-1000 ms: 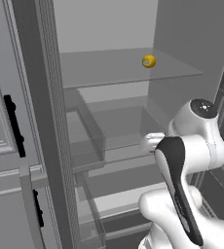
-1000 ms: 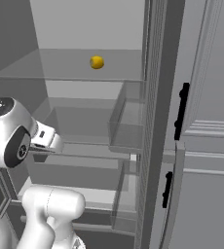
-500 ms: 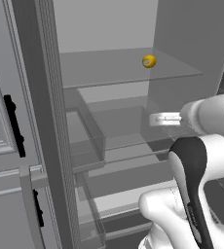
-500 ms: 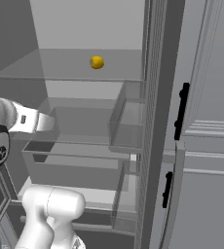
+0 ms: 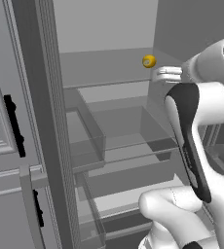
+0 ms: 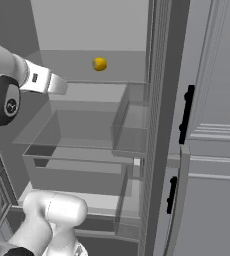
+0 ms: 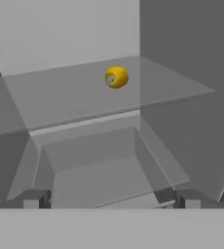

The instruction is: Place one lemon and one steak in each tupperware on the nearby counter, to pack two identical lunches.

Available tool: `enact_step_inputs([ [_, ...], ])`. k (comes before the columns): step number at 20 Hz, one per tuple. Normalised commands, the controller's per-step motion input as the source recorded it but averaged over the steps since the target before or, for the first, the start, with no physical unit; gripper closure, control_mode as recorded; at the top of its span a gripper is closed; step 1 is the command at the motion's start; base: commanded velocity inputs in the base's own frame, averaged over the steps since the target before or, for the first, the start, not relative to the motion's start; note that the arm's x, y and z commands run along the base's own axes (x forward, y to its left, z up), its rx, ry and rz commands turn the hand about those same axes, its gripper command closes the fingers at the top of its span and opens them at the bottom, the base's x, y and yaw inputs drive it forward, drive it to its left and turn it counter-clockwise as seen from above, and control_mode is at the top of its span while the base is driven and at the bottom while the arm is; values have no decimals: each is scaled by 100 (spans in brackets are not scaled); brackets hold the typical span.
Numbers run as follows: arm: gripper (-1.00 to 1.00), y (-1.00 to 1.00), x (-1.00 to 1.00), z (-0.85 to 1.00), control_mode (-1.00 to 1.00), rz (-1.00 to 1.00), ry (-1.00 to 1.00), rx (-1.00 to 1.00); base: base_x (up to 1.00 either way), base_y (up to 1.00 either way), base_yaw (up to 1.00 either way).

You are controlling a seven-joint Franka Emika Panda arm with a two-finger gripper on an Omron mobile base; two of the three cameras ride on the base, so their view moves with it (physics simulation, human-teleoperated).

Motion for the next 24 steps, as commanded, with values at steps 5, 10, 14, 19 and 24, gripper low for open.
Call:
enact_step_inputs([
  [5, -100, -19, 32, 4, -100, -13, 20, 0, 0, 0, 0],
  [10, -100, -8, 77, -15, -100, 0, 0, -1, 0, 0, 0],
  [14, -100, -19, 99, 0, -100, 0, 0, 2, 0, 0, 0],
  [19, -100, -15, 100, -3, -100, 0, 0, 0, 0, 0, 0],
  [24, -100, -3, 100, -22, -100, 0, 1, 0, 0, 0, 0],
])
